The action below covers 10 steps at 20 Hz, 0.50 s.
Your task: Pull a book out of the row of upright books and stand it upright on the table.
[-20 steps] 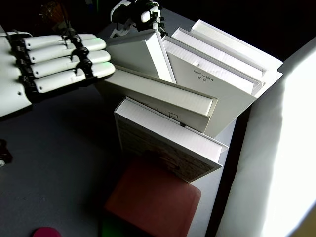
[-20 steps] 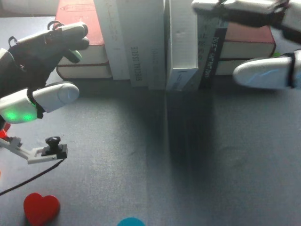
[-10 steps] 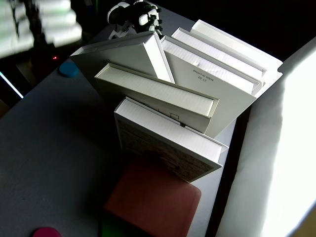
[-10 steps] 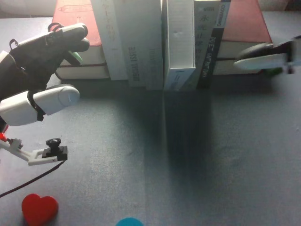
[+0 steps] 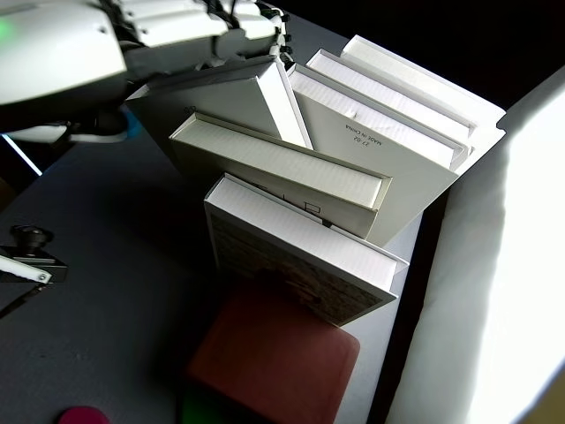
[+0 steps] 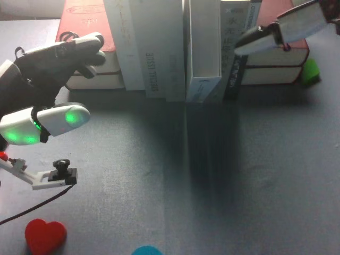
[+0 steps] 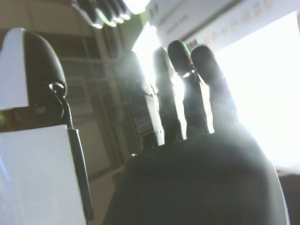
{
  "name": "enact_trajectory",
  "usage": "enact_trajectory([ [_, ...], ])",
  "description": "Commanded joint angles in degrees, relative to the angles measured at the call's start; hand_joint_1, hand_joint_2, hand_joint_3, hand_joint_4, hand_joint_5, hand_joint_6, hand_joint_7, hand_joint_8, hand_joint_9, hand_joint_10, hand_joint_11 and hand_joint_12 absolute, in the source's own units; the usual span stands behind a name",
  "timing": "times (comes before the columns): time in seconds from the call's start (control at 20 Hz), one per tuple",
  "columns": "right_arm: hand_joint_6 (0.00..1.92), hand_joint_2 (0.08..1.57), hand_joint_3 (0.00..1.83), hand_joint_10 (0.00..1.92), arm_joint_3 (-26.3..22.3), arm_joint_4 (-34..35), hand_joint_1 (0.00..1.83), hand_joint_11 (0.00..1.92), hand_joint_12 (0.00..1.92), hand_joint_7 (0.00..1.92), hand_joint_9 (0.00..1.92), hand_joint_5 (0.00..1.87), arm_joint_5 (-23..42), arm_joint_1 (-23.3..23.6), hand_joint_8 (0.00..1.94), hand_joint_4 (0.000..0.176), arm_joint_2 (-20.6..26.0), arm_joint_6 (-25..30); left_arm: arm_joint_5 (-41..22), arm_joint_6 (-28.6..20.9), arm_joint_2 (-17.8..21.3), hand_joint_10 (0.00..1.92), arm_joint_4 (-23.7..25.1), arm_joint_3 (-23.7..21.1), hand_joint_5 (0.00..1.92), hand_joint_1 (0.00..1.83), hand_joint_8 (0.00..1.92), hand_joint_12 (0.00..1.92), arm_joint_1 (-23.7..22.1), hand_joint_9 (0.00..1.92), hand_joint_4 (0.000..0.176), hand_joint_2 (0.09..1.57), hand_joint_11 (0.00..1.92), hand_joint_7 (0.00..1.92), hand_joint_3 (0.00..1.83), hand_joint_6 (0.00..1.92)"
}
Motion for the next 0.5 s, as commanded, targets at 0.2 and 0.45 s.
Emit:
enact_trajectory([
  [0.2,0.0,0.99,0.0,0.0,1.9,-0.4,1.17,0.0,0.0,0.0,0.0,0.0,1.2,1.0,0.0,0.157,-2.4,3.2,-6.1,-0.6,0.1,0.89,-1.2,-0.1,0.84,1.23,0.01,1.79,-0.7,0.32,0.0,0.84,0.04,0.58,0.0,0.01],
  [0.45,0.0,0.94,0.0,0.0,2.7,-5.3,1.25,0.0,0.0,0.0,0.0,0.0,1.2,1.0,0.0,0.138,-4.0,7.3,-6.0,-0.6,0.1,0.89,-1.1,-0.1,0.85,1.22,0.01,1.82,-0.6,0.36,0.0,0.83,0.04,0.59,0.0,0.01],
])
